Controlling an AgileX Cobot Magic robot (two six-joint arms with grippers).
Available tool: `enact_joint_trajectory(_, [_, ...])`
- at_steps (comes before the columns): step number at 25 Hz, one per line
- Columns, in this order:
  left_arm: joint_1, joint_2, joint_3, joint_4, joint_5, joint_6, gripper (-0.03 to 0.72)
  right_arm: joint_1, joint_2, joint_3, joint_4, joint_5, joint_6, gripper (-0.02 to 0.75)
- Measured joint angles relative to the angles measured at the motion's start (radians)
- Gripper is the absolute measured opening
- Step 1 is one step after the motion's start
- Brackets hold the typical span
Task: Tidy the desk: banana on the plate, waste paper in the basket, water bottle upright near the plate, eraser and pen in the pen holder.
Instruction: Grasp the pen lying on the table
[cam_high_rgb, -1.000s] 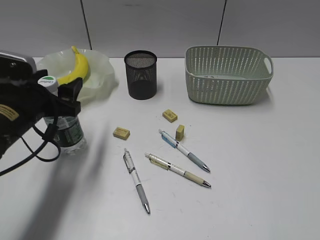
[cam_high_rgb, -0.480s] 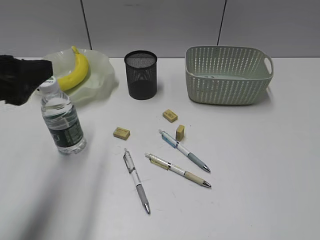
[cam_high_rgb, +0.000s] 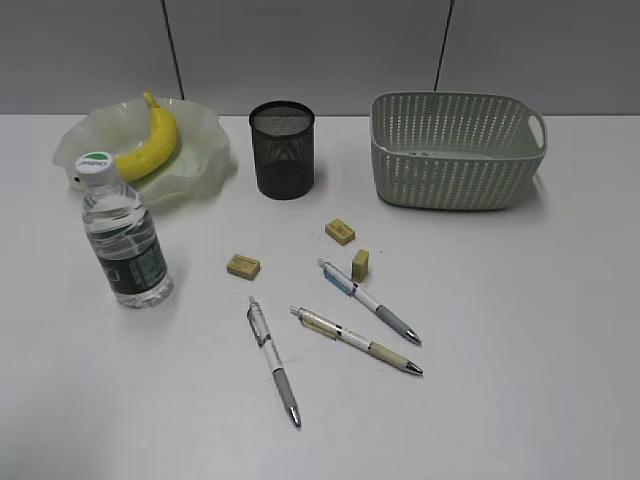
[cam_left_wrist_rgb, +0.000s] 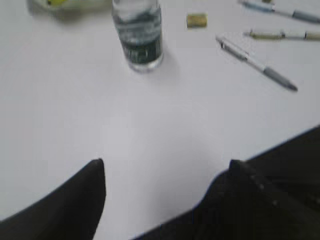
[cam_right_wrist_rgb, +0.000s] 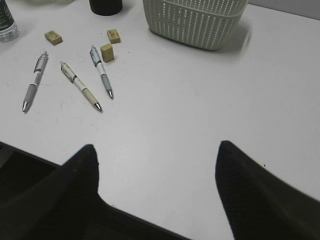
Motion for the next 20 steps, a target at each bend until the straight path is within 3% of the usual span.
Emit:
enact_joint_trajectory(5, [0.002, -0.138, -0.001, 0.003, 0.188, 0.000, 0.527, 0.000, 0.001, 0.000, 0.000, 0.000, 0.000, 0.573])
enact_joint_trajectory(20, [0.002, -0.522, 0.022, 0.049, 0.205, -0.060, 0.470, 0.000, 0.001, 0.000, 0.076, 0.000, 0.000, 0.573])
